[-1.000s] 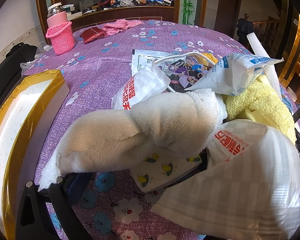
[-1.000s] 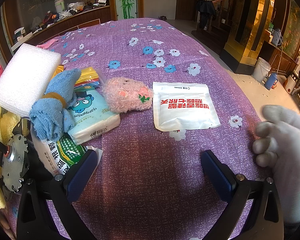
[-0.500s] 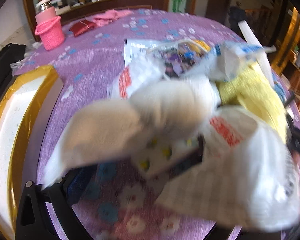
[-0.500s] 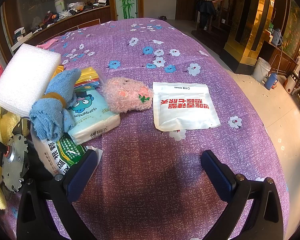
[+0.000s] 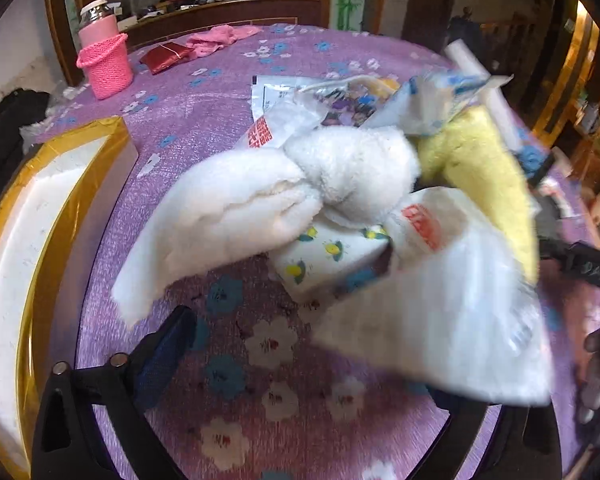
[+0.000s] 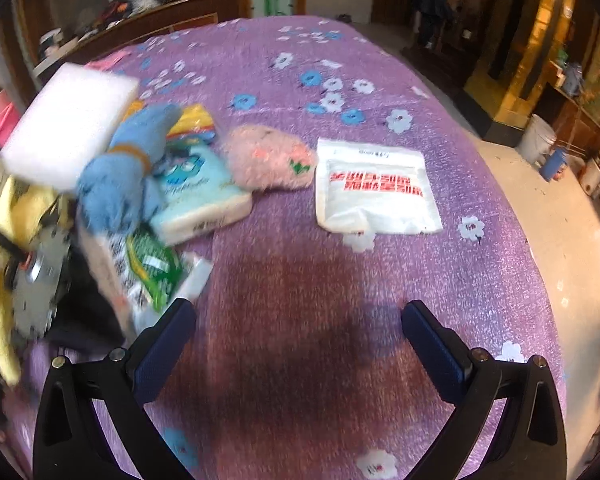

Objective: Organize soft objects
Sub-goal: 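Grasp the white towel from the pile with the left tool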

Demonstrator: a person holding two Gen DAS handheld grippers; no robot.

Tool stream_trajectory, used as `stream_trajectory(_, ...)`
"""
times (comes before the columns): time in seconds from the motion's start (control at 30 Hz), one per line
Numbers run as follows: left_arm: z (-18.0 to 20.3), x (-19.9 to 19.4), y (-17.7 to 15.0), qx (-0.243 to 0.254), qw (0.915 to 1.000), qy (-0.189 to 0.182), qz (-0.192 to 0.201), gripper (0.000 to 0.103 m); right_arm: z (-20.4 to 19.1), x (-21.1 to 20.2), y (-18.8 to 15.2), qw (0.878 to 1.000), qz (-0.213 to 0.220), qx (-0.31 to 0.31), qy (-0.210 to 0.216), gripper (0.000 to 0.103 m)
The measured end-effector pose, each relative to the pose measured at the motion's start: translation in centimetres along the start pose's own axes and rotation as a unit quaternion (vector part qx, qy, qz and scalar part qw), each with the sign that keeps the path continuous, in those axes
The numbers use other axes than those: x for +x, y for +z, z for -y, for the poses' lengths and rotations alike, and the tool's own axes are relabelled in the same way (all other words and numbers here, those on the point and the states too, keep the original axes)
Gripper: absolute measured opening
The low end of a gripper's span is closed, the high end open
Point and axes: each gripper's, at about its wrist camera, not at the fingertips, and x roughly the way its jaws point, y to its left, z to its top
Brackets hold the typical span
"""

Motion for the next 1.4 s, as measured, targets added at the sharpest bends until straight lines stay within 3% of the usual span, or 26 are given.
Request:
stream_trajectory(0.07, -0.7, -2.3, -0.5, -0.003, 0.9993, -0.026, 0.028, 0.097, 0.3, -1.0, -1.1, 1.000, -0.003, 0.000, -0.001, 0.103)
stream_trajectory(0.13, -1.6, -5.2, -1.0, 0.006, 0.9971, -0.042, 0.064, 0.097, 0.7, -3.3, -2.7, 1.000, 0.029, 0.002, 0.003, 0.103)
stream_trajectory(0.2, -2.8, -8.1, -1.5, 0.012, 0.9930, -0.055, 0.104, 0.097, 0.5, -5.9, -3.8, 0.997, 0.080, -0.007, 0.014, 0.103)
stream_trajectory(0.3, -4.6, -11.4, -2.3, 0.023, 0.9858, -0.061, 0.155, 0.097, 0.0, -10.8, -5.3, 0.977, 0.210, -0.010, 0.030, 0.103)
stream_trajectory(0.37, -5.4, -12.3, -2.7, 0.026, 0.9827, -0.067, 0.170, 0.097, -0.4, -12.0, -5.1, 0.965, 0.257, -0.012, 0.045, 0.103)
stream_trajectory(0.53, -4.6, -10.5, -2.5, 0.038, 0.9875, -0.062, 0.140, 0.097, -1.4, -9.5, -2.5, 0.973, 0.216, 0.016, 0.078, 0.103)
stream_trajectory(0.63, -3.2, -9.6, -1.7, 0.056, 0.9890, -0.065, 0.120, 0.097, -1.7, -7.9, -2.4, 0.977, 0.205, 0.001, 0.052, 0.103)
stream_trajectory(0.7, -2.2, -9.5, -0.5, 0.080, 0.9869, -0.060, 0.127, 0.097, -1.5, -8.4, -2.7, 0.974, 0.216, 0.007, 0.063, 0.103)
stream_trajectory(0.73, -1.6, -9.3, 0.5, 0.099, 0.9848, -0.055, 0.131, 0.095, -1.5, -8.5, -2.9, 0.974, 0.219, 0.008, 0.065, 0.103)
stream_trajectory(0.8, -0.8, -8.6, 2.1, 0.129, 0.9810, -0.056, 0.134, 0.070, -1.7, -8.2, -2.5, 0.975, 0.212, 0.005, 0.063, 0.103)
stream_trajectory(0.87, -0.2, -7.2, 3.7, 0.157, 0.9789, -0.069, 0.111, 0.053, -1.6, -7.9, -2.4, 0.977, 0.201, 0.006, 0.070, 0.103)
stream_trajectory(0.97, 1.1, -4.8, 5.1, 0.210, 0.9702, -0.092, 0.079, 0.052, -1.3, -7.3, -2.1, 0.978, 0.195, 0.010, 0.074, 0.103)
stream_trajectory(1.1, 2.9, -2.7, 5.9, 0.264, 0.9588, -0.084, 0.064, 0.051, -1.3, -7.3, -2.0, 0.978, 0.195, 0.012, 0.076, 0.103)
stream_trajectory(1.27, 3.9, -1.2, 5.5, 0.284, 0.9557, -0.060, 0.050, 0.042, -1.2, -7.0, -1.9, 0.978, 0.193, 0.011, 0.073, 0.103)
stream_trajectory(1.4, 2.2, -2.8, 5.1, 0.232, 0.9665, -0.088, 0.066, 0.041, -1.1, -7.0, -1.9, 0.978, 0.196, 0.013, 0.075, 0.103)
